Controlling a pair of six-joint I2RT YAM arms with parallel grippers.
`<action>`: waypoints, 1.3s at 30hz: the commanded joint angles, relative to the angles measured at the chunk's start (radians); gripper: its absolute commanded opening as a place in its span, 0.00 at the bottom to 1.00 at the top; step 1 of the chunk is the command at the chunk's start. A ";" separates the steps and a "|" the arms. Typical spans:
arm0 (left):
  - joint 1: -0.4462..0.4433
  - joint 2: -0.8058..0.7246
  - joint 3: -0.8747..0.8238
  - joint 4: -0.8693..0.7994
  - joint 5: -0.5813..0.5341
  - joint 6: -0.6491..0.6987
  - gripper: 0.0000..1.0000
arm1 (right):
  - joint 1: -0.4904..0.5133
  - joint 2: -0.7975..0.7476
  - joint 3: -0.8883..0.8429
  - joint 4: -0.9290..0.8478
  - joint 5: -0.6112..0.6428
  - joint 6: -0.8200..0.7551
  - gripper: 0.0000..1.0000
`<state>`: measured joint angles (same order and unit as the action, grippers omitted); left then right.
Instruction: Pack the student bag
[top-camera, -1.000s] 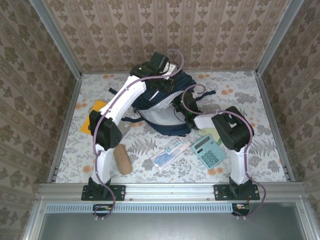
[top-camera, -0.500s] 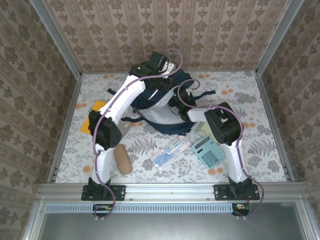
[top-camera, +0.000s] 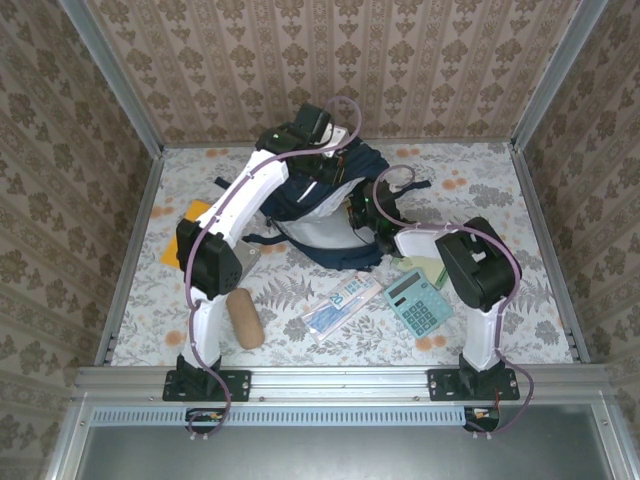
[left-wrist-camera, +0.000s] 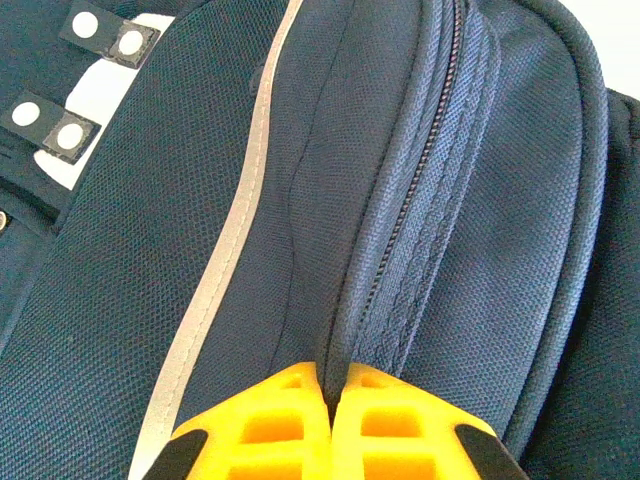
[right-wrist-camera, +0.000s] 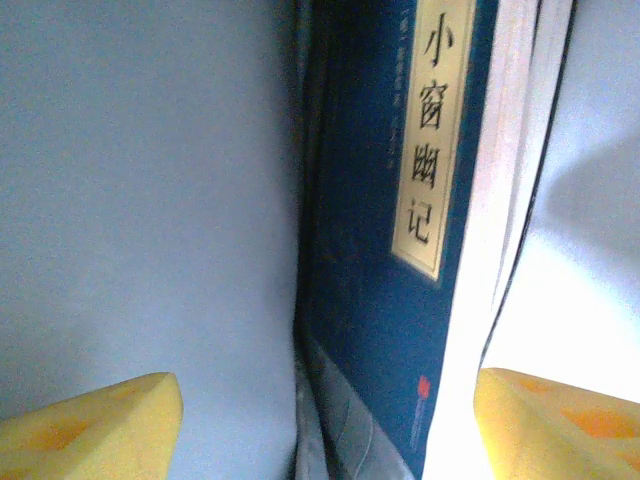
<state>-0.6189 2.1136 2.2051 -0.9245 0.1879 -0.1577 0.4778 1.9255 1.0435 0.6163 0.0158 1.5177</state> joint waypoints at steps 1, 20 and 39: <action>0.010 -0.067 -0.003 0.065 0.020 -0.020 0.00 | -0.002 -0.071 -0.053 -0.062 -0.049 -0.028 0.77; 0.302 -0.428 -0.497 0.203 0.070 -0.157 0.76 | 0.055 -0.618 -0.238 -0.519 0.063 -0.460 0.99; 0.934 -0.458 -0.974 0.412 0.035 -0.261 0.79 | 0.327 -0.277 0.225 -0.686 -0.026 -0.744 1.00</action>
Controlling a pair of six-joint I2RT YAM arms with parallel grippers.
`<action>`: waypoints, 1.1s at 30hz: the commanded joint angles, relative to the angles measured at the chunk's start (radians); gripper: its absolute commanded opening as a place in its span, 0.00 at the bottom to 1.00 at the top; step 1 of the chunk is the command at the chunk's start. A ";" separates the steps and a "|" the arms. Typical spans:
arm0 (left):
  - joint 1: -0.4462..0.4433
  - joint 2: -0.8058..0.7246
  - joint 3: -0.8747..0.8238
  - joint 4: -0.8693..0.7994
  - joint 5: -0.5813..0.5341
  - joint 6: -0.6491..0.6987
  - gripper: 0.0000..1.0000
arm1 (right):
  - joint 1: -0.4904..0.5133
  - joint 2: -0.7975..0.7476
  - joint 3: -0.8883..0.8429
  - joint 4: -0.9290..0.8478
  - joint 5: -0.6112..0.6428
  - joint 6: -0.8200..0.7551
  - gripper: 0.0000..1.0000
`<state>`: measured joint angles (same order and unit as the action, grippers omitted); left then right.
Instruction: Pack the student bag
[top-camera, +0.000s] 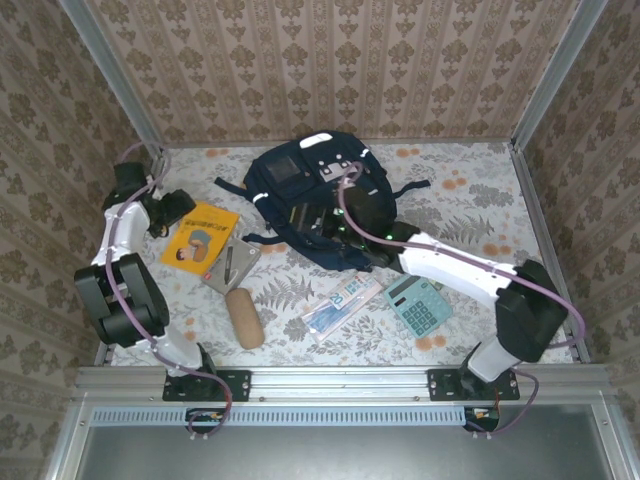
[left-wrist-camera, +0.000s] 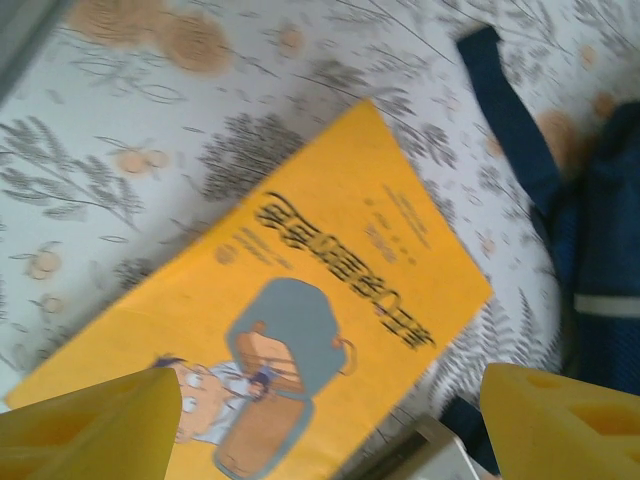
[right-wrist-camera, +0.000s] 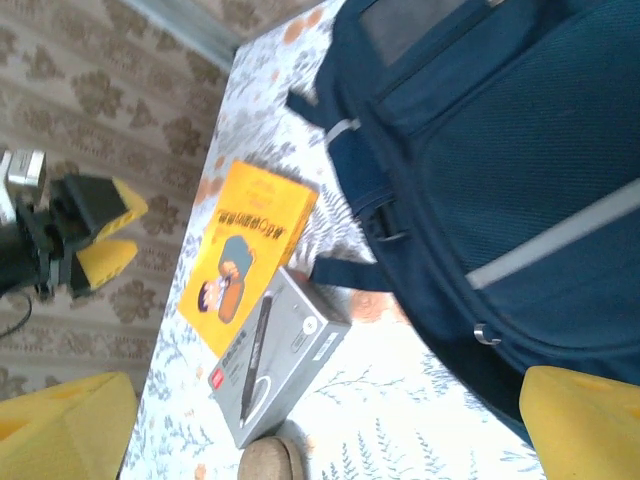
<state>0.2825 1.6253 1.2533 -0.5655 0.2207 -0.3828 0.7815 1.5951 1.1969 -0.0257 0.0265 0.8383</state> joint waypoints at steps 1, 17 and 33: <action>0.043 0.045 -0.020 0.061 0.008 -0.037 0.80 | 0.032 0.083 0.098 -0.046 -0.050 -0.068 0.99; 0.064 0.191 -0.054 0.068 0.100 -0.128 0.79 | 0.070 0.438 0.502 -0.157 -0.163 -0.125 0.99; -0.035 0.059 -0.325 0.181 0.219 -0.285 0.78 | 0.064 0.789 0.877 -0.285 -0.168 -0.145 0.99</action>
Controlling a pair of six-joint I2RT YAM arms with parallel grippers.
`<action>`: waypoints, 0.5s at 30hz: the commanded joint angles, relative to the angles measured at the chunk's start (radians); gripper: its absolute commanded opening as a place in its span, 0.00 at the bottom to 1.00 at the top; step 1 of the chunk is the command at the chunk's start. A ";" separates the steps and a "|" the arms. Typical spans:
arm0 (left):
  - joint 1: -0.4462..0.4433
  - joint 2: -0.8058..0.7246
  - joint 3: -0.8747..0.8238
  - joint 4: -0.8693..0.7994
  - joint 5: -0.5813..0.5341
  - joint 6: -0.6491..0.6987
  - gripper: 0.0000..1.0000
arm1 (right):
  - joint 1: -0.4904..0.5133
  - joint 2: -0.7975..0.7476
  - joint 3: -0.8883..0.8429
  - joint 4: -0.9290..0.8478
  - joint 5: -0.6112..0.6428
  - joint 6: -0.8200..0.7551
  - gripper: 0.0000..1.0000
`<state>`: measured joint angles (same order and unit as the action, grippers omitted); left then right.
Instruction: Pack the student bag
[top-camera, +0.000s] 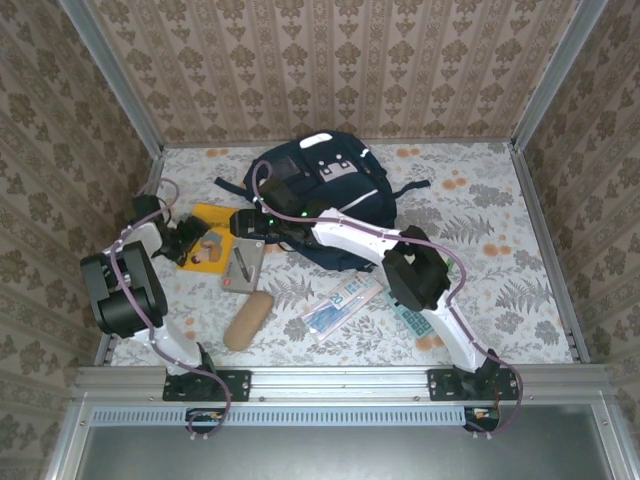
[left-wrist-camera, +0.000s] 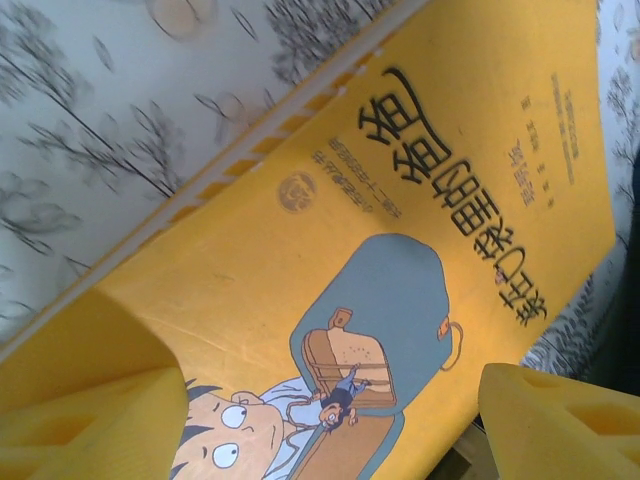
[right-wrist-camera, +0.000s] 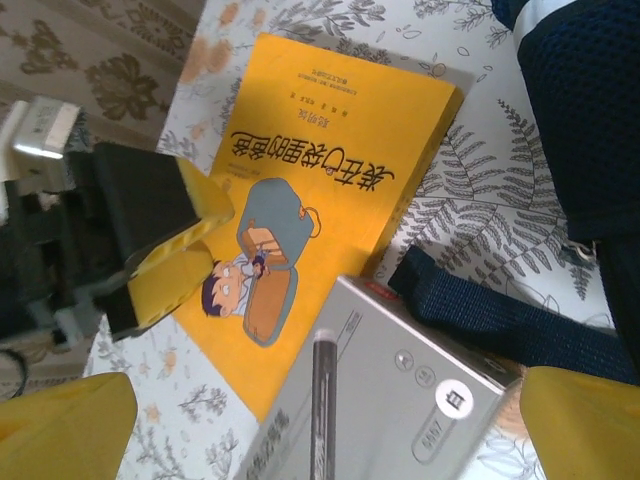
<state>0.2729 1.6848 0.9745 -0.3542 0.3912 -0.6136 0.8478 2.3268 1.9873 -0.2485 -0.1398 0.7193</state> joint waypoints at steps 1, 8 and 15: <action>-0.032 -0.008 -0.056 -0.024 0.051 -0.062 0.78 | -0.006 0.083 0.123 -0.075 -0.004 -0.026 1.00; -0.055 -0.049 -0.095 -0.020 0.059 -0.075 0.78 | -0.016 0.251 0.350 -0.136 -0.018 -0.034 1.00; -0.062 -0.074 -0.106 -0.027 0.063 -0.074 0.78 | -0.021 0.383 0.511 -0.151 -0.053 0.013 0.99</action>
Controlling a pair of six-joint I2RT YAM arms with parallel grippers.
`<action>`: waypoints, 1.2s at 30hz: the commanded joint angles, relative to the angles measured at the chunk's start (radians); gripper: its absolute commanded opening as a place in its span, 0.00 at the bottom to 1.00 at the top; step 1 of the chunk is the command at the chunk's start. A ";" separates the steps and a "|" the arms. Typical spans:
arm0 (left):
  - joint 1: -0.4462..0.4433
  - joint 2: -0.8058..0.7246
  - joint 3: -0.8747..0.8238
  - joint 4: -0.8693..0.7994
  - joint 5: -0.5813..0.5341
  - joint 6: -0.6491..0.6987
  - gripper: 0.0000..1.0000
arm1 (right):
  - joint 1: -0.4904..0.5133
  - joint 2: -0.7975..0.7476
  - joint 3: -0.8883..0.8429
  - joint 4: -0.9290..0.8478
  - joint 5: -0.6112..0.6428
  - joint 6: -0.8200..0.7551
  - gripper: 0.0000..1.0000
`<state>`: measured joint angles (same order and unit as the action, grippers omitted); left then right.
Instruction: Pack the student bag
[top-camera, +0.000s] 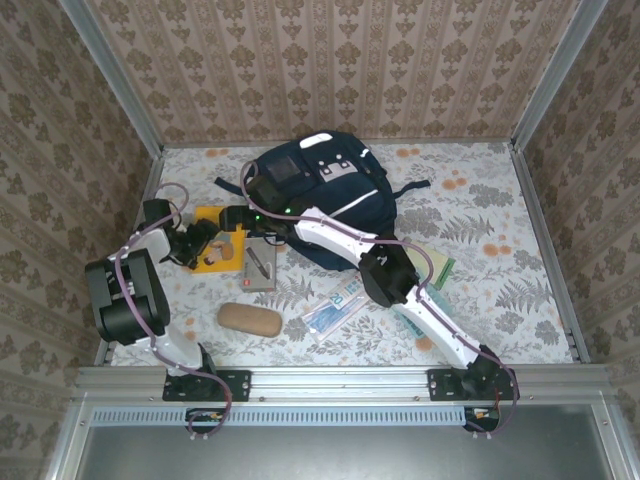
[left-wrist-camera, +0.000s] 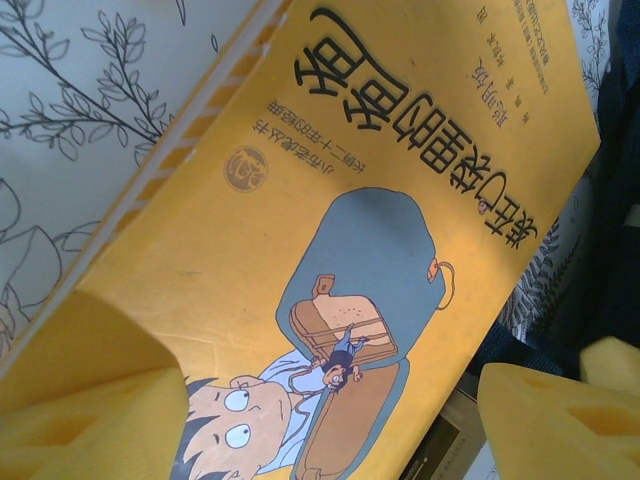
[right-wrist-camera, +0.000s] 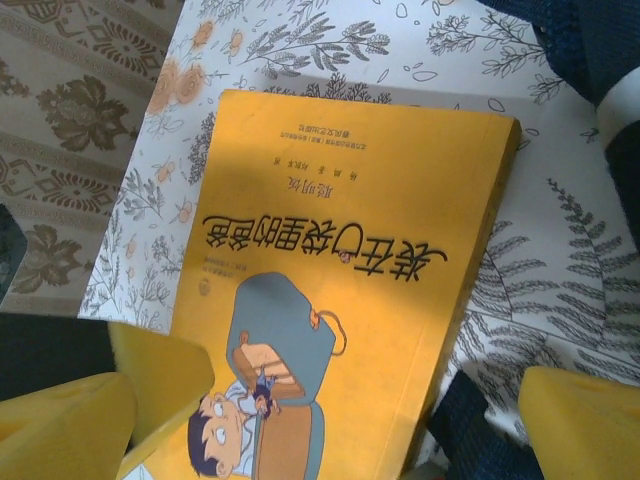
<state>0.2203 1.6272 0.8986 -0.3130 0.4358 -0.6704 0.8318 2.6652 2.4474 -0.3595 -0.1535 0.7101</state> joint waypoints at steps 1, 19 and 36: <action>-0.008 -0.025 -0.029 -0.072 0.013 -0.013 0.78 | -0.001 0.051 0.052 -0.029 -0.054 0.034 0.99; -0.023 0.024 -0.033 -0.018 0.085 -0.006 0.78 | 0.023 0.038 -0.060 -0.146 -0.065 0.130 0.97; -0.171 0.030 0.011 -0.014 0.051 -0.062 0.78 | -0.079 -0.377 -0.579 -0.053 0.108 -0.016 0.98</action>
<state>0.0517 1.6501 0.8982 -0.2592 0.5079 -0.7200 0.7727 2.3341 1.8366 -0.3237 -0.1104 0.7795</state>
